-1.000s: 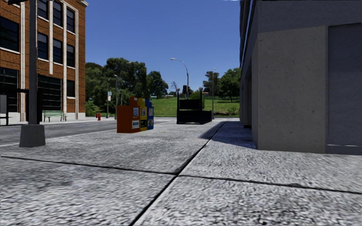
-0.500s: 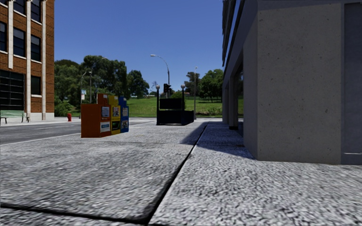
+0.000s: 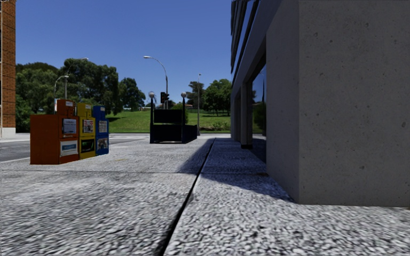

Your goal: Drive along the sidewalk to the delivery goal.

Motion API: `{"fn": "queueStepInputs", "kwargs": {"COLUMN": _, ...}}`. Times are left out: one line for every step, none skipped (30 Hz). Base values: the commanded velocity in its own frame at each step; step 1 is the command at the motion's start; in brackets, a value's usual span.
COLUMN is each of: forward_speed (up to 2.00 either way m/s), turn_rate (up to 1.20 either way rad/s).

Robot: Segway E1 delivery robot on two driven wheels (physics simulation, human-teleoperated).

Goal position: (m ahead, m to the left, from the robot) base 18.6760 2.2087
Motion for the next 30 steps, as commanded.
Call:
{"fn": "queueStepInputs", "kwargs": {"forward_speed": 2.0, "turn_rate": -0.35}}
{"fn": "queueStepInputs", "kwargs": {"forward_speed": 2.0, "turn_rate": -0.35}}
{"fn": "queueStepInputs", "kwargs": {"forward_speed": 2.0, "turn_rate": -0.35}}
{"fn": "queueStepInputs", "kwargs": {"forward_speed": 2.0, "turn_rate": -0.34}}
{"fn": "queueStepInputs", "kwargs": {"forward_speed": 2.0, "turn_rate": -0.34}}
{"fn": "queueStepInputs", "kwargs": {"forward_speed": 2.0, "turn_rate": -0.34}}
{"fn": "queueStepInputs", "kwargs": {"forward_speed": 2.0, "turn_rate": -0.34}}
{"fn": "queueStepInputs", "kwargs": {"forward_speed": 2.0, "turn_rate": -0.34}}
{"fn": "queueStepInputs", "kwargs": {"forward_speed": 2.0, "turn_rate": -0.23}}
{"fn": "queueStepInputs", "kwargs": {"forward_speed": 2.0, "turn_rate": 0.0}}
{"fn": "queueStepInputs", "kwargs": {"forward_speed": 2.0, "turn_rate": 0.0}}
{"fn": "queueStepInputs", "kwargs": {"forward_speed": 2.0, "turn_rate": 0.0}}
{"fn": "queueStepInputs", "kwargs": {"forward_speed": 2.0, "turn_rate": 0.0}}
{"fn": "queueStepInputs", "kwargs": {"forward_speed": 2.0, "turn_rate": 0.0}}
{"fn": "queueStepInputs", "kwargs": {"forward_speed": 2.0, "turn_rate": 0.0}}
{"fn": "queueStepInputs", "kwargs": {"forward_speed": 2.0, "turn_rate": 0.0}}
{"fn": "queueStepInputs", "kwargs": {"forward_speed": 2.0, "turn_rate": 0.0}}
{"fn": "queueStepInputs", "kwargs": {"forward_speed": 2.0, "turn_rate": 0.0}}
{"fn": "queueStepInputs", "kwargs": {"forward_speed": 2.0, "turn_rate": 0.0}}
{"fn": "queueStepInputs", "kwargs": {"forward_speed": 2.0, "turn_rate": 0.0}}
{"fn": "queueStepInputs", "kwargs": {"forward_speed": 2.0, "turn_rate": 0.0}}
{"fn": "queueStepInputs", "kwargs": {"forward_speed": 2.0, "turn_rate": 0.0}}
{"fn": "queueStepInputs", "kwargs": {"forward_speed": 2.0, "turn_rate": 0.0}}
{"fn": "queueStepInputs", "kwargs": {"forward_speed": 2.0, "turn_rate": 0.0}}
{"fn": "queueStepInputs", "kwargs": {"forward_speed": 2.0, "turn_rate": 0.0}}
{"fn": "queueStepInputs", "kwargs": {"forward_speed": 2.0, "turn_rate": 0.0}}
{"fn": "queueStepInputs", "kwargs": {"forward_speed": 2.0, "turn_rate": 0.0}}
{"fn": "queueStepInputs", "kwargs": {"forward_speed": 2.0, "turn_rate": 0.0}}
{"fn": "queueStepInputs", "kwargs": {"forward_speed": 2.0, "turn_rate": 0.0}}
{"fn": "queueStepInputs", "kwargs": {"forward_speed": 2.0, "turn_rate": 0.0}}
